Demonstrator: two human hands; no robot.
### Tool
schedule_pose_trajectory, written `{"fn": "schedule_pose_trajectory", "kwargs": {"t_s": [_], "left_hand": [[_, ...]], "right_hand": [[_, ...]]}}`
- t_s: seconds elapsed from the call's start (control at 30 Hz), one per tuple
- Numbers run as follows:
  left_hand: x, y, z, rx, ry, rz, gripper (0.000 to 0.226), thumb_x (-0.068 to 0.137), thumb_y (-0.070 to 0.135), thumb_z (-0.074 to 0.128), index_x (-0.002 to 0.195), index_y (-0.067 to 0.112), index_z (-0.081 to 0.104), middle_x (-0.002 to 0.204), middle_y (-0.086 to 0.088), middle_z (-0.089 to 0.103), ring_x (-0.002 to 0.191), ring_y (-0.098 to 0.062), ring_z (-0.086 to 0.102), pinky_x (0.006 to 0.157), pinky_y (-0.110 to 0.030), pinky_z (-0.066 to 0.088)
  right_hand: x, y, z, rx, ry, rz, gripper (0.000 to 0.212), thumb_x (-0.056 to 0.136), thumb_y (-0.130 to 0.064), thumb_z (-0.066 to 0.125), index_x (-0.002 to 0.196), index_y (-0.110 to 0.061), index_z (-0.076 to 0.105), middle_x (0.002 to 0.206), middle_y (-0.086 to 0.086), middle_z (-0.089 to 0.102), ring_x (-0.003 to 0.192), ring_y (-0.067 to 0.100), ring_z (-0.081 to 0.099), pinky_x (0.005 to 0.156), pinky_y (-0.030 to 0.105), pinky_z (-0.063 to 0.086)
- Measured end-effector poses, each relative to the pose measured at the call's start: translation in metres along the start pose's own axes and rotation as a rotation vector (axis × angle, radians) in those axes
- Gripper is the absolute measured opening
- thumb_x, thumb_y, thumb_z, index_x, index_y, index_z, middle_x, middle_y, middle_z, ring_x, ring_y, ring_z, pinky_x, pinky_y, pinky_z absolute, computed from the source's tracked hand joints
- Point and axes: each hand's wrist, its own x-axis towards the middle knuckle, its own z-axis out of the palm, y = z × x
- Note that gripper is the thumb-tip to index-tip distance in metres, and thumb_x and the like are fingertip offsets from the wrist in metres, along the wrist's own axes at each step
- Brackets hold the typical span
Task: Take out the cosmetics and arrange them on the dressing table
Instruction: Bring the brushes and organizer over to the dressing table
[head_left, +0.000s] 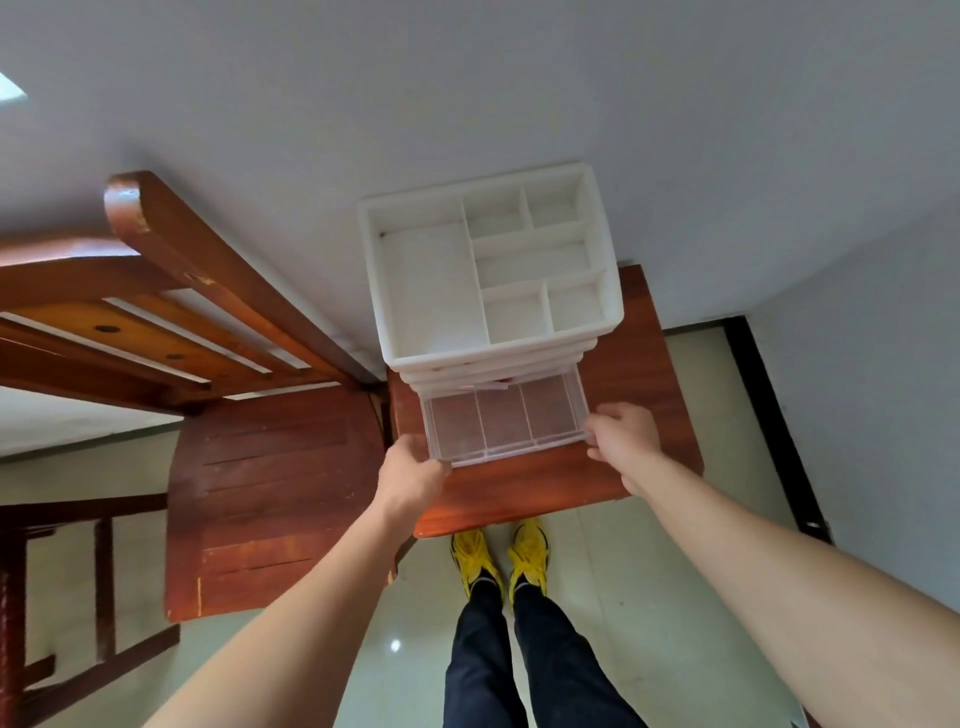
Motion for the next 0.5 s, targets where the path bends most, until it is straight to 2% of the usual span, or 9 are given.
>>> {"fn": "schedule_pose_trajectory", "kwargs": {"t_s": [0.07, 0.17, 0.27, 0.33, 0.4, 0.5], "left_hand": [[-0.004, -0.007, 0.002, 0.026, 0.006, 0.004, 0.042, 0.072, 0.016, 0.063, 0.114, 0.018, 0.055, 0.099, -0.001, 0.065, 0.093, -0.024, 0.065, 0.09, -0.045, 0.054], [-0.007, -0.013, 0.004, 0.034, 0.002, 0.003, 0.041, 0.07, 0.024, 0.061, 0.11, 0.024, 0.053, 0.101, 0.001, 0.064, 0.096, -0.024, 0.065, 0.091, -0.045, 0.054], [-0.005, -0.015, 0.003, 0.038, 0.01, 0.014, 0.042, 0.075, 0.02, 0.062, 0.117, 0.02, 0.055, 0.108, -0.003, 0.064, 0.099, -0.024, 0.064, 0.092, -0.044, 0.053], [-0.005, -0.015, 0.002, 0.036, 0.011, 0.02, 0.04, 0.077, 0.022, 0.064, 0.116, 0.02, 0.055, 0.11, -0.003, 0.064, 0.099, -0.023, 0.064, 0.092, -0.044, 0.053], [-0.005, -0.014, 0.002, 0.028, 0.007, 0.026, 0.037, 0.078, 0.024, 0.066, 0.113, 0.021, 0.055, 0.11, -0.003, 0.064, 0.099, -0.023, 0.063, 0.092, -0.045, 0.053], [-0.005, -0.016, 0.001, 0.038, 0.012, 0.033, 0.036, 0.081, 0.02, 0.062, 0.116, 0.019, 0.057, 0.112, -0.003, 0.064, 0.1, -0.022, 0.062, 0.091, -0.045, 0.054]], "right_hand": [[-0.003, 0.008, 0.0, -0.049, -0.001, -0.013, 0.041, 0.089, -0.015, 0.065, 0.129, -0.007, 0.059, 0.108, 0.012, 0.067, 0.074, 0.018, 0.067, 0.081, 0.043, 0.06], [-0.005, 0.012, -0.001, -0.089, -0.012, -0.032, 0.041, 0.089, -0.015, 0.065, 0.129, -0.007, 0.059, 0.116, 0.011, 0.066, 0.077, 0.019, 0.067, 0.081, 0.042, 0.06], [-0.008, 0.006, -0.002, -0.263, 0.006, -0.096, 0.041, 0.09, -0.02, 0.064, 0.13, -0.012, 0.059, 0.125, 0.009, 0.063, 0.1, 0.027, 0.066, 0.086, 0.037, 0.055], [-0.014, -0.002, 0.0, -0.519, 0.091, -0.227, 0.04, 0.092, -0.024, 0.062, 0.131, -0.016, 0.057, 0.131, 0.005, 0.059, 0.114, 0.027, 0.059, 0.082, 0.031, 0.048], [-0.021, -0.009, 0.003, -0.68, 0.165, -0.414, 0.035, 0.093, -0.024, 0.059, 0.127, -0.018, 0.059, 0.126, 0.002, 0.057, 0.115, 0.025, 0.054, 0.077, 0.032, 0.047], [-0.029, -0.014, 0.014, -0.752, 0.072, -0.599, 0.029, 0.092, -0.023, 0.057, 0.119, -0.018, 0.064, 0.116, 0.0, 0.063, 0.108, 0.022, 0.058, 0.077, 0.034, 0.051]]}}
